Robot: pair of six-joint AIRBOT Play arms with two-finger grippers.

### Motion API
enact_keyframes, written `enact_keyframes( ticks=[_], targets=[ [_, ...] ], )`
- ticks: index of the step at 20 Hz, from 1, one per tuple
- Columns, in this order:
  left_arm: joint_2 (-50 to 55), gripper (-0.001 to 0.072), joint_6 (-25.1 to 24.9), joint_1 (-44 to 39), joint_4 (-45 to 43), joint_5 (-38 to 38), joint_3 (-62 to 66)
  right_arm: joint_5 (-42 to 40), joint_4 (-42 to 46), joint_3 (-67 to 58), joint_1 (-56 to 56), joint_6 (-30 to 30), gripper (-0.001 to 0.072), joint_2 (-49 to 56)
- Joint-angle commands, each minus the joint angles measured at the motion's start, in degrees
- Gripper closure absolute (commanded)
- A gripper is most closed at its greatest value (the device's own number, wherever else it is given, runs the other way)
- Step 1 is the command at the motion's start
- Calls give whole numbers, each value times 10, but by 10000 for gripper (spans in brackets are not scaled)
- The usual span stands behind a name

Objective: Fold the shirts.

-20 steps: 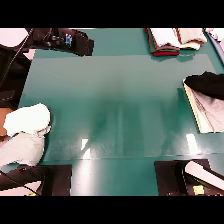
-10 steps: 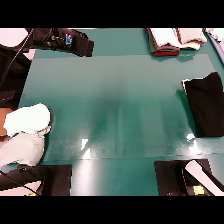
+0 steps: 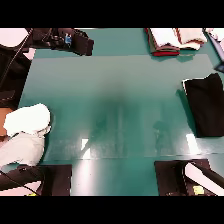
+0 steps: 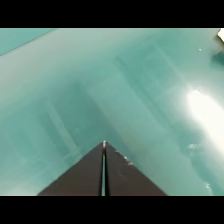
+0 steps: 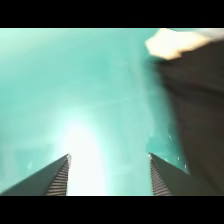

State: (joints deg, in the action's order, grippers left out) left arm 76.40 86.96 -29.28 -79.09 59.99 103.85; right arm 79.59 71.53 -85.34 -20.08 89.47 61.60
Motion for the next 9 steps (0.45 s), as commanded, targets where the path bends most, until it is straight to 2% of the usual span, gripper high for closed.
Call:
enact_keyframes(
  ticks=[1,2,3,9],
  targets=[
    [0,680,0,0,-2,-10,0,-1,-9,-67,141,-24,381,39],
    [0,680,0,0,-2,-14,0,-1,-10,-80,168,-38,571,49],
    [0,680,0,0,-2,-16,0,-2,-9,-91,194,-48,697,58],
    [0,680,0,0,-2,-27,0,-1,-10,-116,244,-48,698,76]
  ],
)
